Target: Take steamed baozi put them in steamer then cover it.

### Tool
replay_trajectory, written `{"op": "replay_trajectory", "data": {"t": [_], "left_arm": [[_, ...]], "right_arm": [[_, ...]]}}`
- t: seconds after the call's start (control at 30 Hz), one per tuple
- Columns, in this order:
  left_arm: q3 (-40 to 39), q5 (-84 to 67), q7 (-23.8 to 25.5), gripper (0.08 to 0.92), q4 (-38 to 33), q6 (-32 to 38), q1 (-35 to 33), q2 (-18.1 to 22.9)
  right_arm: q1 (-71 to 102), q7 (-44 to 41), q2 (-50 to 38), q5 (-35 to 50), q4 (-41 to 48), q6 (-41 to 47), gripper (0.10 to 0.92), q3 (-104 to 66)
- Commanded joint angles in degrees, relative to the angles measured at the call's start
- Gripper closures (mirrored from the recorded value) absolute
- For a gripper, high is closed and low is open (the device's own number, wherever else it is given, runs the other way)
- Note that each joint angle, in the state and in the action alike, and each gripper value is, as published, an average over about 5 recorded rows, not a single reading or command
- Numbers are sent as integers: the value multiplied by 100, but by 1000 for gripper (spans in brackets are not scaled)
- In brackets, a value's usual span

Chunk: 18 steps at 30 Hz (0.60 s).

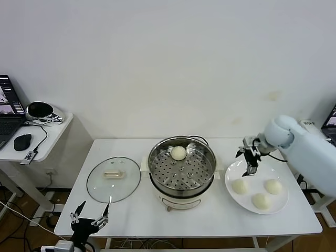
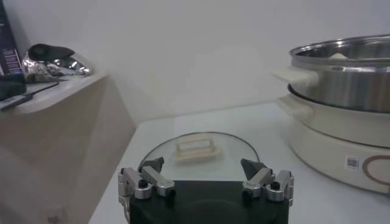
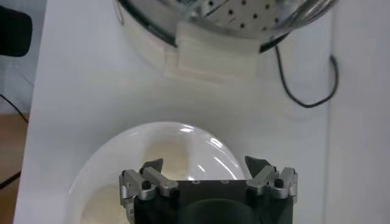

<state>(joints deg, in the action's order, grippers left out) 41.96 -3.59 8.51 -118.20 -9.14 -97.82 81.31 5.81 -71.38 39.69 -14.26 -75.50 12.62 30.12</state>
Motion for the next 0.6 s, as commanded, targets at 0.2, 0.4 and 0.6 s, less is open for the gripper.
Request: {"op": "replay_trajectory", "data": {"t": [0.2,0.4,0.6], "left_arm": [[-16,8,16,177,122,-22,58,-12],[-15,5,18,177,161,-19,58,-28],[-17,6,21,177,177,-18,56,-38]], "right_arm": [[663,58,155,-444,231,-31,203,-267],[790,127,215,-542,334,-32,203,-340],[854,224,340,-681,559,-79,203,-406]]}}
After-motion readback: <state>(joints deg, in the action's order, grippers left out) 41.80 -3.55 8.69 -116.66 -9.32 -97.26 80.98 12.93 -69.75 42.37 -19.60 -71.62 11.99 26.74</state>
